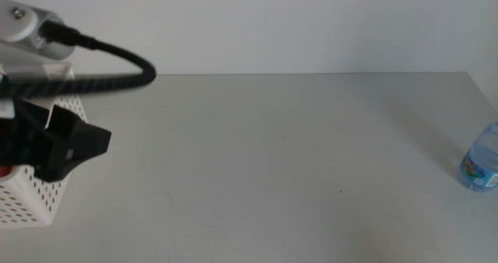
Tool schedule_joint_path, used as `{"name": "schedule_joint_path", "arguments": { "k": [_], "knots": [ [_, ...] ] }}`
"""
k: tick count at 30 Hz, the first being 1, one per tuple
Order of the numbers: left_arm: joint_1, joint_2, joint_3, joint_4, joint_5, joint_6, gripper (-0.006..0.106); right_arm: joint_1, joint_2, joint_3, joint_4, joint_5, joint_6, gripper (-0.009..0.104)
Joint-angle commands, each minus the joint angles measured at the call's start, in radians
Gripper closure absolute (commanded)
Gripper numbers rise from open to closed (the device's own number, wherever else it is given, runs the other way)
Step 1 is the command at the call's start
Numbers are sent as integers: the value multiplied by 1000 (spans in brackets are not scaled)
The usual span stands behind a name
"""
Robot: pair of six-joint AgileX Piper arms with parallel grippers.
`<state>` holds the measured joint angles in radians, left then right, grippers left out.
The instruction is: Use arms to grab the bottles and put them into the dustbin to the left of the table.
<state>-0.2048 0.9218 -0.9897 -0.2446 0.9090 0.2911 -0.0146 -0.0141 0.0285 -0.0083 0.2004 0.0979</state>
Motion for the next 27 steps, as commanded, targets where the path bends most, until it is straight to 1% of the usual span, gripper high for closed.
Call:
{"name": "schedule_joint_path", "arguments": {
  "k": [1, 8, 12, 27],
  "knots": [
    [-40, -76, 19, -45, -67, 0, 7, -6, -21, -10, -13, -80, -4, 1],
    [-115, -360, 85, -67, -44, 4, 7, -5, -21, -10, -13, -80, -4, 1],
    [-126, -476, 92, -66, -7, 2, 7, -5, -21, -10, -13, -80, -4, 1],
    [-126, -481, 92, -55, -55, -2, 7, -5, -21, -10, -13, -80, -4, 1]
  ]
}}
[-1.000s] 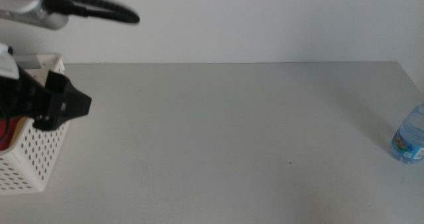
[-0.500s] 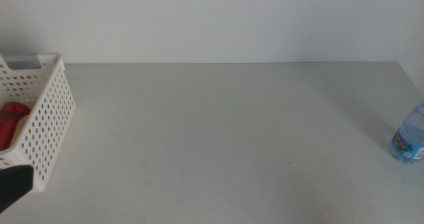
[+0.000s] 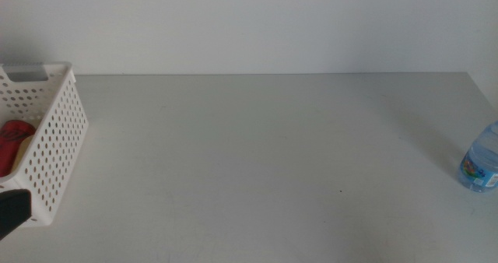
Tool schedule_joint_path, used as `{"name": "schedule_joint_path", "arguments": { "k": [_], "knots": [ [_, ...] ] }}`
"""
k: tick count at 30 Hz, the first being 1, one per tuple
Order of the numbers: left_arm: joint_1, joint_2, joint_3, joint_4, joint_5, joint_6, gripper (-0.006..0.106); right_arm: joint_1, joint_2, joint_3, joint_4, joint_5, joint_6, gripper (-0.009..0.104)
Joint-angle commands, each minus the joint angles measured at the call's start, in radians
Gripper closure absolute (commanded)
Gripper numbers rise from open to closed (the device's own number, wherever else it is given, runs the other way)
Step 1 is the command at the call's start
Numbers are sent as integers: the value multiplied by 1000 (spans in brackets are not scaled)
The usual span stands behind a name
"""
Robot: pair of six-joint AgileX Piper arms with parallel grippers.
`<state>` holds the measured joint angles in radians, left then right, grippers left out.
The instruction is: Use arms to grab the bottles and put them into the dustbin to the left of the table.
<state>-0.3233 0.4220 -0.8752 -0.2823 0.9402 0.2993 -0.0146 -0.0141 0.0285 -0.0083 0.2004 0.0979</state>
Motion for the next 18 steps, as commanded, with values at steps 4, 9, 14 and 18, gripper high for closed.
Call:
{"name": "schedule_joint_path", "arguments": {
  "k": [4, 9, 14, 18],
  "knots": [
    [-7, 19, -22, -10, -95, -9, 7, -5, -21, -10, -13, -80, -4, 1],
    [-6, 20, -22, -9, -89, -9, 7, -6, -21, -10, -12, -46, -4, 1],
    [-6, 20, -22, -8, -89, -9, 7, -6, -3, -10, -20, 2, -42, 1],
    [-6, 20, -22, -8, -89, -9, 7, -6, 6, -10, -20, 2, -68, 1]
  ]
}}
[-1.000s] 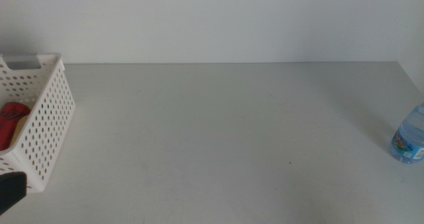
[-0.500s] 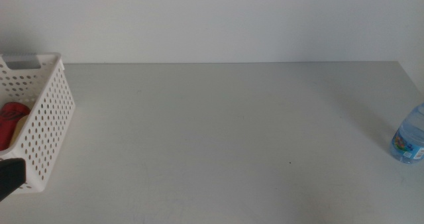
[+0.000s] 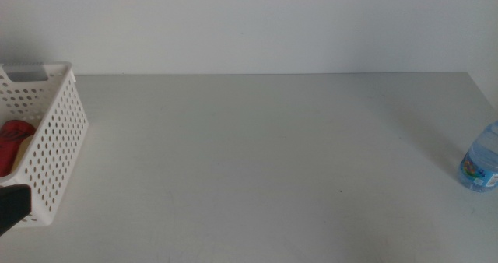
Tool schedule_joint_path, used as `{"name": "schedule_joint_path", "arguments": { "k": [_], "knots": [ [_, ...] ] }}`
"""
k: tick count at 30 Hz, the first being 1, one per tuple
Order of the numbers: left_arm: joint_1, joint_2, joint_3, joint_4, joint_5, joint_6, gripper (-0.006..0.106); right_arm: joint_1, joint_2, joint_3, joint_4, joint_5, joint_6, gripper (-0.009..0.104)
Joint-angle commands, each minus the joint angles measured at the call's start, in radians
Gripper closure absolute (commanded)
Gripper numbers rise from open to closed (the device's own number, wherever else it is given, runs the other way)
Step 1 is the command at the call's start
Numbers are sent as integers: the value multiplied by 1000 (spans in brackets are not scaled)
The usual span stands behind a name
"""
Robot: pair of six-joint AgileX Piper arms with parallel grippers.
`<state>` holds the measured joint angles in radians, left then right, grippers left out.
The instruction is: Use arms to grab the bottles and put them into the dustbin to the left of the table.
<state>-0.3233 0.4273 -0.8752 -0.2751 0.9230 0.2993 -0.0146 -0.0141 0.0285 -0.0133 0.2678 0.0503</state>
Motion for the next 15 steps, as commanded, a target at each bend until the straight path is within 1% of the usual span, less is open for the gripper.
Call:
{"name": "schedule_joint_path", "arguments": {
  "k": [1, 6, 8, 10, 15],
  "knots": [
    [-6, 15, -22, -15, -72, -9, 7, -6, 6, -10, -15, -65, -20, 1],
    [-5, 15, -22, -14, -72, -9, 7, -6, 6, -10, -15, -65, -20, 1],
    [-5, 15, -22, -14, -72, -9, 7, -8, 35, -10, -24, -110, -21, 1],
    [-5, 15, -22, -14, -72, -9, 7, -5, 84, -10, -33, -173, -21, 1],
    [-5, 15, -22, -15, -72, -9, 7, -5, 272, -10, -38, -401, -21, 1]
  ]
}}
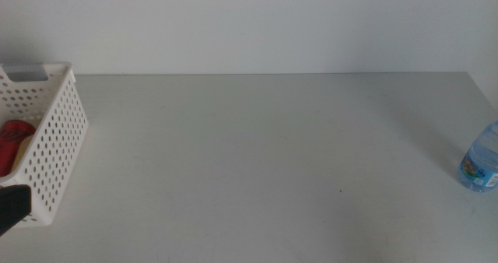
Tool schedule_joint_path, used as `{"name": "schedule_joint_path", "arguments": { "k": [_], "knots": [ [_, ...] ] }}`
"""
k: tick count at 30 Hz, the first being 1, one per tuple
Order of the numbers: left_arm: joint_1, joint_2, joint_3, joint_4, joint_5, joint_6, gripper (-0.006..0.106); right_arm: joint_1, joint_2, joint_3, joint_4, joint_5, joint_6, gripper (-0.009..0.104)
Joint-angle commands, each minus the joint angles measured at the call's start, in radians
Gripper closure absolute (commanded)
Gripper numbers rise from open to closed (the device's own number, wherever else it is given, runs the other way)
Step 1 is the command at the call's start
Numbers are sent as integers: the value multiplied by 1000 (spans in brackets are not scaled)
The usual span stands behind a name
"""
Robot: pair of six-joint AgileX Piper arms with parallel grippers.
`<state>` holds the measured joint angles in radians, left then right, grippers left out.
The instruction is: Use arms to grab the bottles and put them into the dustbin to the left of the table.
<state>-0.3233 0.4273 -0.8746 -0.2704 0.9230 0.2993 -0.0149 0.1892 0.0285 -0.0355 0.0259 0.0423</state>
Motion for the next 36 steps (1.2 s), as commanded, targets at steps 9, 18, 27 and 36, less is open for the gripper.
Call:
{"name": "schedule_joint_path", "arguments": {
  "k": [9, 18, 27, 36],
  "knots": [
    [-5, 15, -23, -19, -72, -9, 7, -4, 425, -10, -16, -504, -12, 1],
    [-5, 15, -23, -19, -72, -9, 7, -6, 675, -10, -12, -763, -175, 1],
    [-5, 15, -23, -19, -72, -9, 7, -6, 764, -10, -15, -854, -188, 1],
    [-5, 15, -23, -19, -72, -9, 7, -114, 764, -10, -34, -885, -96, 1]
  ]
}}
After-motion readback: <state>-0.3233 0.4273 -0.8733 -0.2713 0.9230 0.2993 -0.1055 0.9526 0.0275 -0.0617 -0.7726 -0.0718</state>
